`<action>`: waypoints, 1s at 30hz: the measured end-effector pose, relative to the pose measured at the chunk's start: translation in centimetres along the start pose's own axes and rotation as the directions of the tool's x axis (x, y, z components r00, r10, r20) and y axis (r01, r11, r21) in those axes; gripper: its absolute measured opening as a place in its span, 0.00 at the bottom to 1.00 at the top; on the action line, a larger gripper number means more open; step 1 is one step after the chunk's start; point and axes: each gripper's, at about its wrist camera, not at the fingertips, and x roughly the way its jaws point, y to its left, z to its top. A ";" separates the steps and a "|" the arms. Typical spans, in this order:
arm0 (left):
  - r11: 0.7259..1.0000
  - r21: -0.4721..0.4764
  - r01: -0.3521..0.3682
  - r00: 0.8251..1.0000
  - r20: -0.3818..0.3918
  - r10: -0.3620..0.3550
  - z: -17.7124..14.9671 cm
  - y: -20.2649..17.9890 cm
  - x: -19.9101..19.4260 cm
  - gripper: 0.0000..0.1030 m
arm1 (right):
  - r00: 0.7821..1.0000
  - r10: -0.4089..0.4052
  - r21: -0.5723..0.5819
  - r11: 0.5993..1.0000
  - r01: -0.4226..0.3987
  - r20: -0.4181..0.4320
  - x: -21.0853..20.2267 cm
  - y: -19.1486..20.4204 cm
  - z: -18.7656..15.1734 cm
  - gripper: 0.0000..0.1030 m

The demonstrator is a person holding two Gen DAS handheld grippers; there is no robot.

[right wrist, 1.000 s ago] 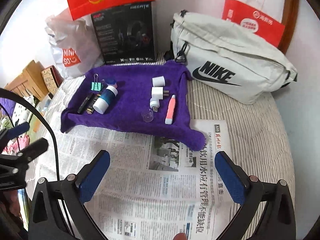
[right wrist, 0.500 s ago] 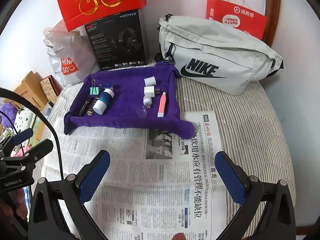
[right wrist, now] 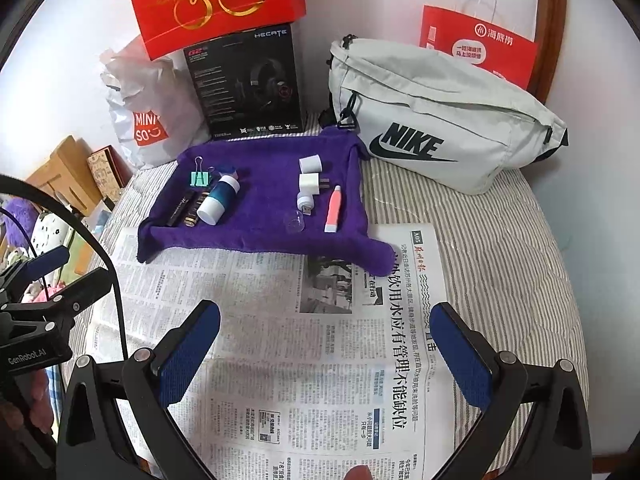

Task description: Organize rigid objects

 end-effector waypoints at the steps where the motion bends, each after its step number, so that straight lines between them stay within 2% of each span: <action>1: 1.000 0.001 -0.001 1.000 0.000 0.001 0.0 0.0 0.0 1.00 | 1.000 -0.001 0.000 1.000 0.001 0.002 0.0 0.0 0.0 1.00; 30: 1.000 -0.001 0.003 1.000 -0.010 -0.003 -0.1 0.8 0.2 1.00 | 1.000 -0.003 -0.008 1.000 0.003 -0.007 0.0 0.5 -0.2 1.00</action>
